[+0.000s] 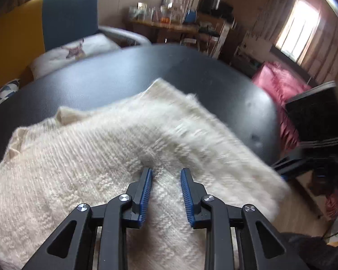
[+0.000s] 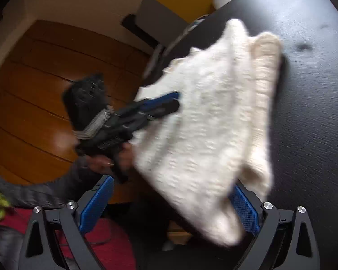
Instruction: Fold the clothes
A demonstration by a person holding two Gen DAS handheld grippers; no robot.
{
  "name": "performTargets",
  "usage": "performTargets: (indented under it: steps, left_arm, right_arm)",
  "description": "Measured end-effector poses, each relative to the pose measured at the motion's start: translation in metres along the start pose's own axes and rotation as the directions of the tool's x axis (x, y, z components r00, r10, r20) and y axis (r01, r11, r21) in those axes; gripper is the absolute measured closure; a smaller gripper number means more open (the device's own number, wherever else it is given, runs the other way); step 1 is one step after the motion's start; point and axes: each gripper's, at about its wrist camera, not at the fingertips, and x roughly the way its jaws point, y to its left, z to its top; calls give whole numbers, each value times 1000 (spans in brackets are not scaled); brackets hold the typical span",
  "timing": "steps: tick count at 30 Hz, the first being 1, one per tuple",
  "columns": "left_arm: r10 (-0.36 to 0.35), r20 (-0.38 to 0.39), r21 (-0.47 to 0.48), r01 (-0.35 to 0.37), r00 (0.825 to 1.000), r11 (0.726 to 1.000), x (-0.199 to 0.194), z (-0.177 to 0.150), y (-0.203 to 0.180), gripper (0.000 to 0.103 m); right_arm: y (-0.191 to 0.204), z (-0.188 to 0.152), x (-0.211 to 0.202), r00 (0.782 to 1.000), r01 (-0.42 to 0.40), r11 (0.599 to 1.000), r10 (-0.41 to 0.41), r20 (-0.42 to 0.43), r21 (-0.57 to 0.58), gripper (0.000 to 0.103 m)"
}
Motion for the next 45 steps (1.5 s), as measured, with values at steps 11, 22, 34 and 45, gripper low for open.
performTargets:
  steps: [11, 22, 34, 45]
  left_arm:
    - [10, 42, -56, -8, 999, 998, -9, -5, -4, 74]
    - [119, 148, -208, -86, 982, 974, -82, -51, 31, 74]
    - [181, 143, -447, -100, 973, 889, -114, -129, 93, 76]
    - [269, 291, -564, -63, 918, 824, -230, -197, 164, 70]
  right_arm:
    - [6, -7, 12, 945, 198, 973, -221, -243, -114, 24]
    - [62, 28, -20, 930, 366, 908, -350, 112, -204, 14]
    - [67, 144, 131, 957, 277, 919, -291, -9, -280, 14]
    - [45, 151, 159, 791, 593, 731, -607, 73, -338, 17]
